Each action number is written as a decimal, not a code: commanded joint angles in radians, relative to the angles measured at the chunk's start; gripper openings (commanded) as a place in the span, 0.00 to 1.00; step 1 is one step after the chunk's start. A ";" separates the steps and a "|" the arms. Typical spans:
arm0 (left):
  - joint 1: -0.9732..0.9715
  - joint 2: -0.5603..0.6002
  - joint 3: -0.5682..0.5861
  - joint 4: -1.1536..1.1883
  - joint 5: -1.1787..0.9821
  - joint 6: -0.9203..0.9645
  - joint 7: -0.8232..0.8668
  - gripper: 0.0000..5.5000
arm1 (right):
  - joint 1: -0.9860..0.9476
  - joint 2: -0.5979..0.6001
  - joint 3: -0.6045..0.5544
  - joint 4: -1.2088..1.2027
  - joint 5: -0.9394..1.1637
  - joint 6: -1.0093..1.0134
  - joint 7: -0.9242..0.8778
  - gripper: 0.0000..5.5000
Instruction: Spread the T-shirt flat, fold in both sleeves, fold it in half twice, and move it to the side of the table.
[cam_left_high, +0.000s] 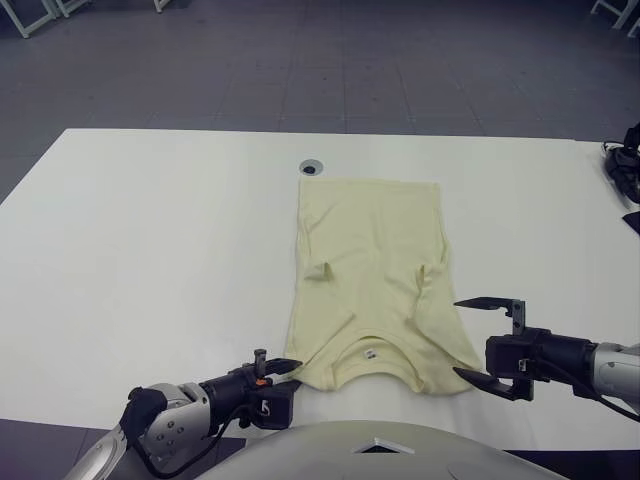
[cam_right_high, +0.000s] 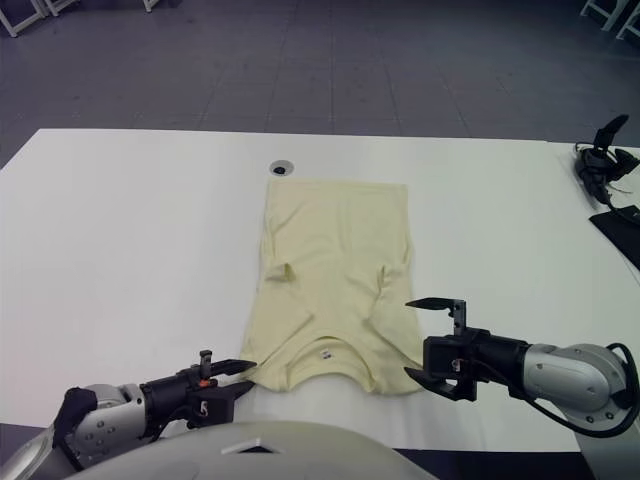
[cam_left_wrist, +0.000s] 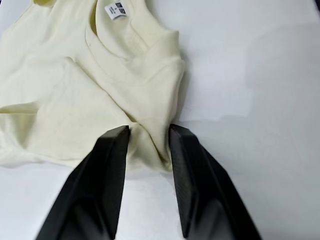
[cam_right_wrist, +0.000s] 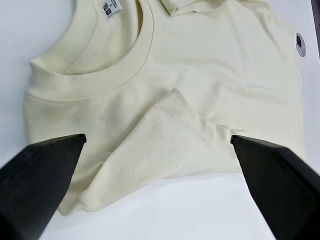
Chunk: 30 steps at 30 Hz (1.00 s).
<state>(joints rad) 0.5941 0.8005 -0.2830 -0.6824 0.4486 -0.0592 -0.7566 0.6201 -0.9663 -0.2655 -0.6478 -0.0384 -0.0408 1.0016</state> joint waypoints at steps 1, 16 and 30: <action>0.014 0.006 -0.002 0.065 0.061 0.107 -0.025 0.11 | -0.008 0.000 -0.004 -0.017 0.004 0.014 0.006 0.98; 0.017 0.021 -0.037 0.021 0.014 0.109 -0.046 0.00 | 0.044 -0.051 -0.060 -0.030 0.065 0.024 0.121 0.98; 0.008 0.037 -0.021 -0.003 -0.020 0.126 -0.055 0.00 | -0.107 -0.141 0.151 0.190 -0.096 -0.015 0.163 0.73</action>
<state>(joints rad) 0.5812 0.8084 -0.2929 -0.7143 0.4163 0.0433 -0.7783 0.5412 -1.0958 -0.1451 -0.4868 -0.1174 -0.0507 1.1679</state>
